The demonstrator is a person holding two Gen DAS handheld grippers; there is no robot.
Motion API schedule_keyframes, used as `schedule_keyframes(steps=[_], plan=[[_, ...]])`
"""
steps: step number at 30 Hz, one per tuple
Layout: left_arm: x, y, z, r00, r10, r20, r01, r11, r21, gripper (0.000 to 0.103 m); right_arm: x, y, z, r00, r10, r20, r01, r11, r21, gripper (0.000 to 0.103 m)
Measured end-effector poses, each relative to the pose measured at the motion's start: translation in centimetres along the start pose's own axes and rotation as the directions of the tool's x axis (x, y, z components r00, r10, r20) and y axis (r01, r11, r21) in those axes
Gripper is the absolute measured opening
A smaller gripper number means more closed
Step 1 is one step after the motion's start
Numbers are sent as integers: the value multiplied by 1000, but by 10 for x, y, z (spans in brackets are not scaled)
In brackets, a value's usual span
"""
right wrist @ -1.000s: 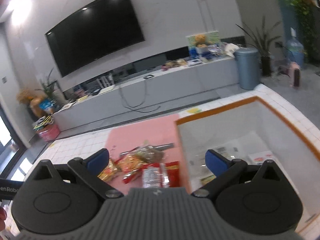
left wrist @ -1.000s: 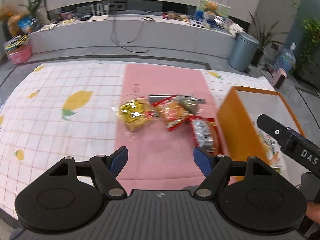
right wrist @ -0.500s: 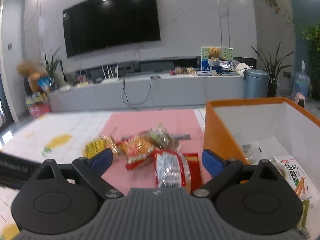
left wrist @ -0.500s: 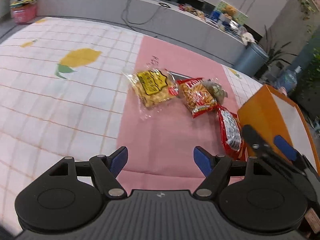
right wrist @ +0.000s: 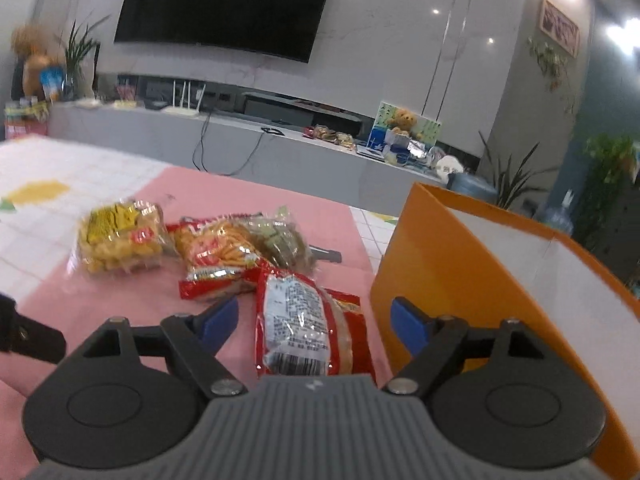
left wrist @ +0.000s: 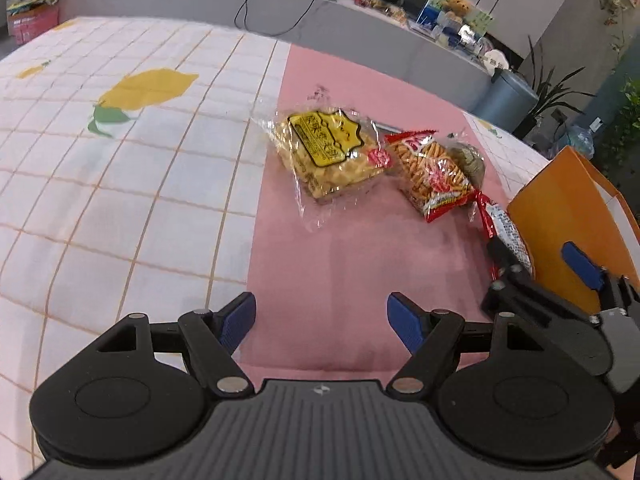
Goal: Organize snacks
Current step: 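Move both tools back over the snack pile, then grasp the red-and-white chip bag with the right tool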
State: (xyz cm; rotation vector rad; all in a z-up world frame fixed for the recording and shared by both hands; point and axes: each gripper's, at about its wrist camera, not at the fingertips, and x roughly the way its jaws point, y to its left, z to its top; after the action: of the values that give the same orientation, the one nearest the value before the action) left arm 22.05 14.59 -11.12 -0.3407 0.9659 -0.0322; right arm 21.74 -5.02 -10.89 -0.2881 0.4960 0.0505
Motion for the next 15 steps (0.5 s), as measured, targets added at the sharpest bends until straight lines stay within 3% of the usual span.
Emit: schedule_keyframes(steps=[8, 11, 15], plan=[[0, 5, 2, 1000, -17, 6, 17, 1000, -6, 88, 14, 34, -10, 993, -111, 41, 117, 971, -207, 82], [0, 6, 4, 1000, -16, 0, 16, 1000, -3, 88, 17, 38, -9, 984, -162, 68, 174, 954, -246, 82], [1, 7, 5, 1000, -20, 4, 20, 1000, -6, 88, 24, 39, -11, 983, -181, 43, 186, 940, -287, 81]])
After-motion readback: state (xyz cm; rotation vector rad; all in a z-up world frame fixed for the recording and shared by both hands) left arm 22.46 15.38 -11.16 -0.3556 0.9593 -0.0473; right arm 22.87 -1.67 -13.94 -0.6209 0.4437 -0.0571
